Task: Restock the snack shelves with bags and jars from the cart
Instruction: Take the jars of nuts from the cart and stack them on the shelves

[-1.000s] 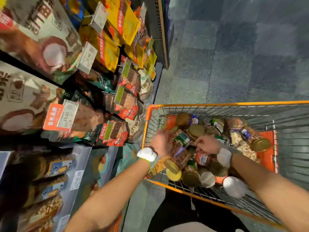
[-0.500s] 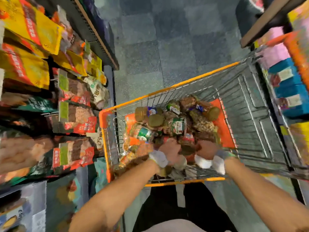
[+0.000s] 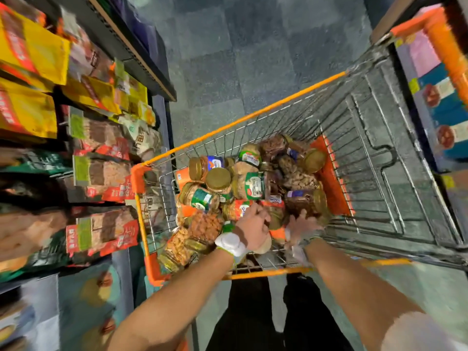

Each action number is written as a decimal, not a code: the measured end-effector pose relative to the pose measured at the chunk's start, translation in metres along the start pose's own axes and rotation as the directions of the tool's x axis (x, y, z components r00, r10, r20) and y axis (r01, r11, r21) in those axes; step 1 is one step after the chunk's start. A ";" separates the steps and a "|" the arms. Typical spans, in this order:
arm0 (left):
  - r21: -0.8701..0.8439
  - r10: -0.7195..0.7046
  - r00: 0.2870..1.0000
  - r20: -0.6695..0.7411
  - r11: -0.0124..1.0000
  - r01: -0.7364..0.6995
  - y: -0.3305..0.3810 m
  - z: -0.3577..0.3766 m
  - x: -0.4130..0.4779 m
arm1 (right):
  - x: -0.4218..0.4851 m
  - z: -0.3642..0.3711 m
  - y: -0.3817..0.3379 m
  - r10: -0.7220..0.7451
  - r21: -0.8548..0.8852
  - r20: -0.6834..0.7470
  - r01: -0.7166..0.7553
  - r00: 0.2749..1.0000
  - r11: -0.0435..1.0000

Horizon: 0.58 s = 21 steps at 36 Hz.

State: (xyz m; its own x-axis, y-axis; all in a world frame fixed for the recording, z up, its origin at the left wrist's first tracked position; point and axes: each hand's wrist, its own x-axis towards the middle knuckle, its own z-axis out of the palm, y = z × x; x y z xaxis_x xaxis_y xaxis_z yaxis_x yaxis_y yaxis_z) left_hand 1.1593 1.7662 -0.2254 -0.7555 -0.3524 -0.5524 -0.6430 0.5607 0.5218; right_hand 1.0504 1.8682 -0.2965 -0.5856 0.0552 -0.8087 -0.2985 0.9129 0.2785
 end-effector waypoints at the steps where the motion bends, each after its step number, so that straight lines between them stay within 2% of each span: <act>1: -0.009 0.009 1.000 -0.019 1.000 -0.009 -0.002 0.000 -0.001 | -0.001 -0.004 -0.005 0.013 0.034 0.027 -0.014 1.000 0.999; 5: -0.047 0.011 0.998 -0.069 0.999 -0.014 -0.006 -0.004 -0.005 | 0.004 -0.004 -0.002 -0.070 -0.068 0.042 0.073 0.997 0.995; 7: -0.055 -0.002 0.996 -0.092 0.998 -0.003 -0.010 -0.007 -0.007 | 0.002 -0.012 0.002 -0.147 -0.051 0.027 0.148 0.989 0.988; 10: -0.007 0.024 0.999 -0.041 1.000 -0.024 -0.011 -0.012 -0.009 | 0.003 -0.036 0.018 -0.359 -0.126 0.163 0.380 0.919 0.916; 12: -0.024 0.010 1.000 -0.006 1.000 -0.010 -0.011 -0.014 -0.012 | -0.015 -0.058 0.026 -0.416 -0.148 0.248 0.459 0.875 0.876; 16: -0.081 -0.045 0.999 0.008 0.996 0.046 0.005 -0.025 -0.014 | -0.041 -0.098 0.036 -0.552 -0.024 0.145 0.561 0.821 0.827; 18: -0.207 -0.040 0.993 0.110 0.976 0.062 0.015 -0.037 -0.018 | -0.061 -0.124 0.036 -0.594 0.019 0.178 0.600 0.785 0.799; 21: -0.415 -0.033 0.976 0.215 0.902 0.122 0.032 -0.061 -0.028 | -0.103 -0.165 0.038 -0.671 0.118 0.156 0.661 0.725 0.741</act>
State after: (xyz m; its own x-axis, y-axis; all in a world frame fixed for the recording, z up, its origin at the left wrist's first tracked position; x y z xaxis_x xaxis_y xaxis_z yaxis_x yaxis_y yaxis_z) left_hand 1.1527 1.7480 -0.1533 -0.6888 -0.2010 -0.6965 -0.7243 0.1514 0.6727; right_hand 0.9754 1.8309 -0.1169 -0.1069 -0.5093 -0.8539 -0.5195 0.7609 -0.3888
